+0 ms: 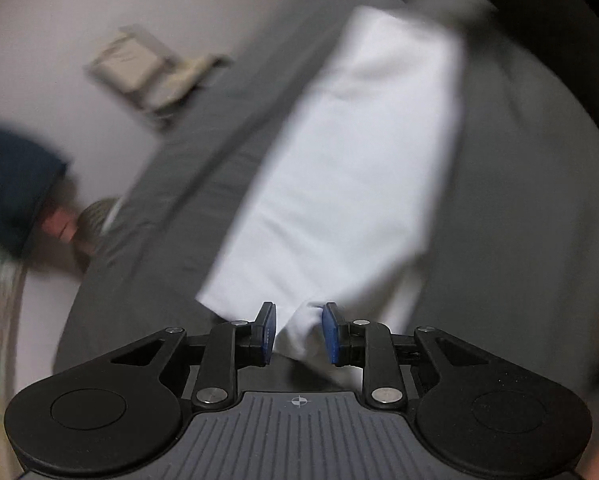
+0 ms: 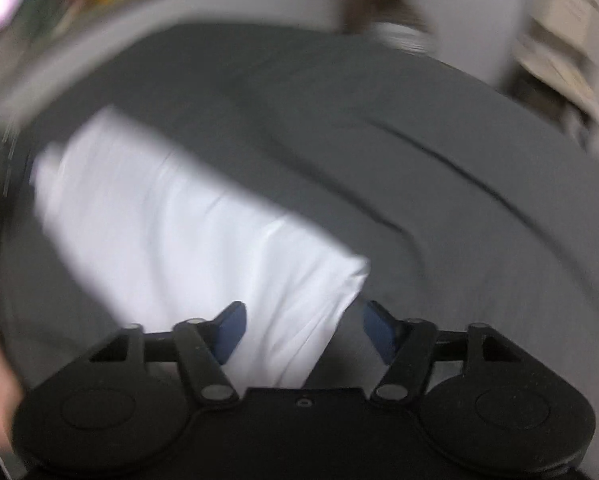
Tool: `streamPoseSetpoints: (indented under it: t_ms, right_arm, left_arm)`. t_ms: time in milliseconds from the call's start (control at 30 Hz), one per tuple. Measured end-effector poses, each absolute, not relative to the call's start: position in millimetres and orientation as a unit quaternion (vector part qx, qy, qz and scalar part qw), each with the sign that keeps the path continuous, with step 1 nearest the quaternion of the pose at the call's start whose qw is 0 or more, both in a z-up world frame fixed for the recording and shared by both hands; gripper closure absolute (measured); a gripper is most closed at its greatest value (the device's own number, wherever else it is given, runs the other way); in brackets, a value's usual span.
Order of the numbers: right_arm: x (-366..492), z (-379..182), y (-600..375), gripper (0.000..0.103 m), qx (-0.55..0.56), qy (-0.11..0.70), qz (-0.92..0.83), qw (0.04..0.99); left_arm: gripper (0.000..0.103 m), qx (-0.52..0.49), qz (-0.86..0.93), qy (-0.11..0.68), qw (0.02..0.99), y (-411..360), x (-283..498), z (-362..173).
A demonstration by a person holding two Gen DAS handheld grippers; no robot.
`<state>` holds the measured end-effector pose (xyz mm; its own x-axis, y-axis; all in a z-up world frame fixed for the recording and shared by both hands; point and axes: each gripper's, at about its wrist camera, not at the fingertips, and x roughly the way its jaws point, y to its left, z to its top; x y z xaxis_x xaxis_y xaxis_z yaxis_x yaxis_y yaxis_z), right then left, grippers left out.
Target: Fold clothes
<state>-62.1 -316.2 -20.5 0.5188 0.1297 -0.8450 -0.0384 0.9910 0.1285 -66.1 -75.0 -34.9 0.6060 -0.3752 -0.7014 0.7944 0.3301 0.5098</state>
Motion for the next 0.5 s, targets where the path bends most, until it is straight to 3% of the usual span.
streamPoseSetpoints:
  t_ms: [33,200,300,500]
  right_arm:
    - [-63,-30,-327,0.063,0.099,0.487,0.036,0.867]
    - [-61,-67,-358,0.069,0.281,0.464,0.008,0.840]
    - [-62,-80,-362,0.099,0.325,0.454,0.006,0.830]
    - [-57,-76,-367,0.100,0.272,0.466,-0.020,0.842]
  left_arm:
    - [0.077,0.404,-0.366,0.246,0.801,-77,-57,-33]
    - [0.077,0.229,-0.369,0.240,0.868,-83,-31,-19]
    - [0.077,0.156,-0.373,0.249,0.880,-77,-30,-9]
    - [0.077,0.175,-0.363,0.347,0.847,-73,-20,-45]
